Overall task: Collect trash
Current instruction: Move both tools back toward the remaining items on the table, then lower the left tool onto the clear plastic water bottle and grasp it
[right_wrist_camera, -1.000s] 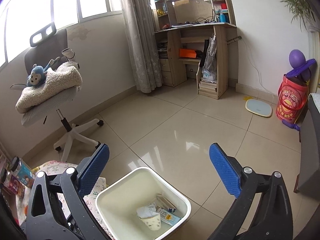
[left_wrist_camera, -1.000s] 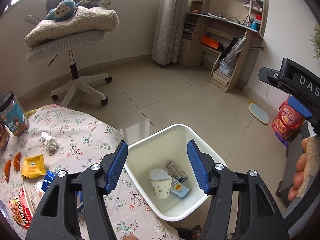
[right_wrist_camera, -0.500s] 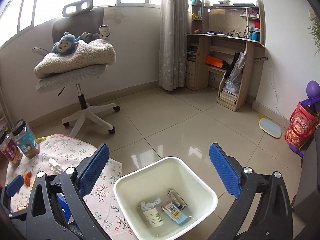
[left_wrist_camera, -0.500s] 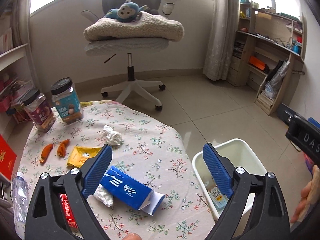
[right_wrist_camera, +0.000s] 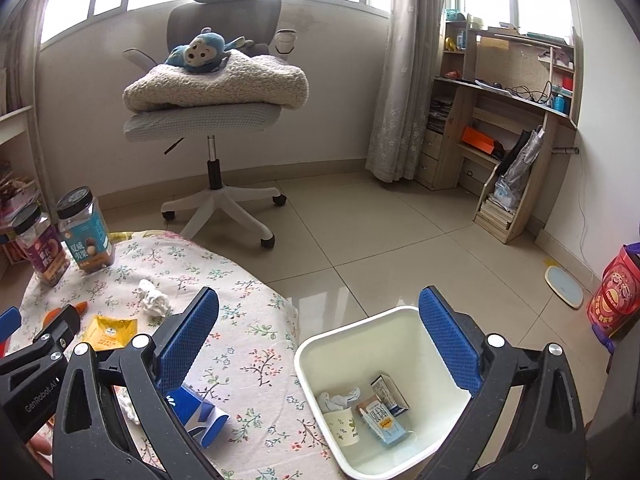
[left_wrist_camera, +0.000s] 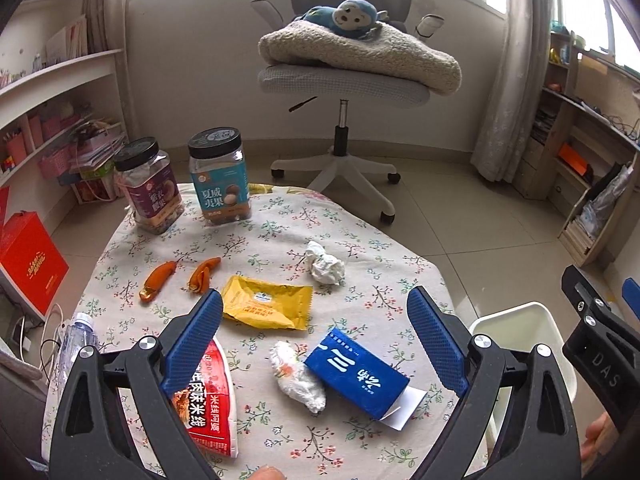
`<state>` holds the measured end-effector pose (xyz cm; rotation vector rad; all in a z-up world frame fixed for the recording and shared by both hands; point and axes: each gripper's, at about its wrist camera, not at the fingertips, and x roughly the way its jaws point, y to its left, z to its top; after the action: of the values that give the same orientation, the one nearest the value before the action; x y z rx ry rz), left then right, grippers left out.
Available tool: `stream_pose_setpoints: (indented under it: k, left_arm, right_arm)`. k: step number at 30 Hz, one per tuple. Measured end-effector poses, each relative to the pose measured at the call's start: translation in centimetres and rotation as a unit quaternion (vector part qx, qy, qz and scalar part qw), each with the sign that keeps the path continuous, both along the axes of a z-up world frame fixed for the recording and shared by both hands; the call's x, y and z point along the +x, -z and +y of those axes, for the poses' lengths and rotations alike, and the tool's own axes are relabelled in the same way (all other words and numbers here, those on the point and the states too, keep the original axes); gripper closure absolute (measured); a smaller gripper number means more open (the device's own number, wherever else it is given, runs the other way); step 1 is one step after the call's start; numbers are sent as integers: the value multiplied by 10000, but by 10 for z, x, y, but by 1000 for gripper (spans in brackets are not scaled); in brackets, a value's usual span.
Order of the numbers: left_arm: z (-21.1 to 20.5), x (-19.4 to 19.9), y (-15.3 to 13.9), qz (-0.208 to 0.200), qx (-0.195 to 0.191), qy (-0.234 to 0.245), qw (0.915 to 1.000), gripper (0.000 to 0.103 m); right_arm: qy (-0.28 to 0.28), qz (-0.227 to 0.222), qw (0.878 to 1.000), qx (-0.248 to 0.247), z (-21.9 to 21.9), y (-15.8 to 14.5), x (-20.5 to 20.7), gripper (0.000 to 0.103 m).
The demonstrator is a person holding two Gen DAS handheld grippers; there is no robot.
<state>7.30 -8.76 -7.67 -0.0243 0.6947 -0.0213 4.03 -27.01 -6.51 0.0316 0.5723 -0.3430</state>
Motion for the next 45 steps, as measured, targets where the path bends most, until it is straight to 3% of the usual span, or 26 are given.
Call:
stream_pose_setpoints:
  k: [19,26,33,37,40,45]
  left_arm:
    - [91,4,20,468,14,-804,9957,12]
    - [133,2,31,734,144,-1227,9896,12]
    - [184,-2,46,1107,44,-1759,9782,12]
    - [214,-3,55,1289,181,-2070,9696,12]
    - [238,0,65,1484,343,-2346,9601,12]
    - [275,7,85,2083,214,-2554,9439,12]
  right_arm:
    - [-889,388,9952,-152,98,19,38,7]
    - [-1260,529,9904,-229,139,30,48,7]
    - [-1680,804,9821,-282,182,46,55,7]
    - [-1950,1050,9747,-291,207,58,61,7]
    - [-2158,1322,9669,-309,226,71,67,7]
    - [-2499,1869,9494,-346,253,97,71,7]
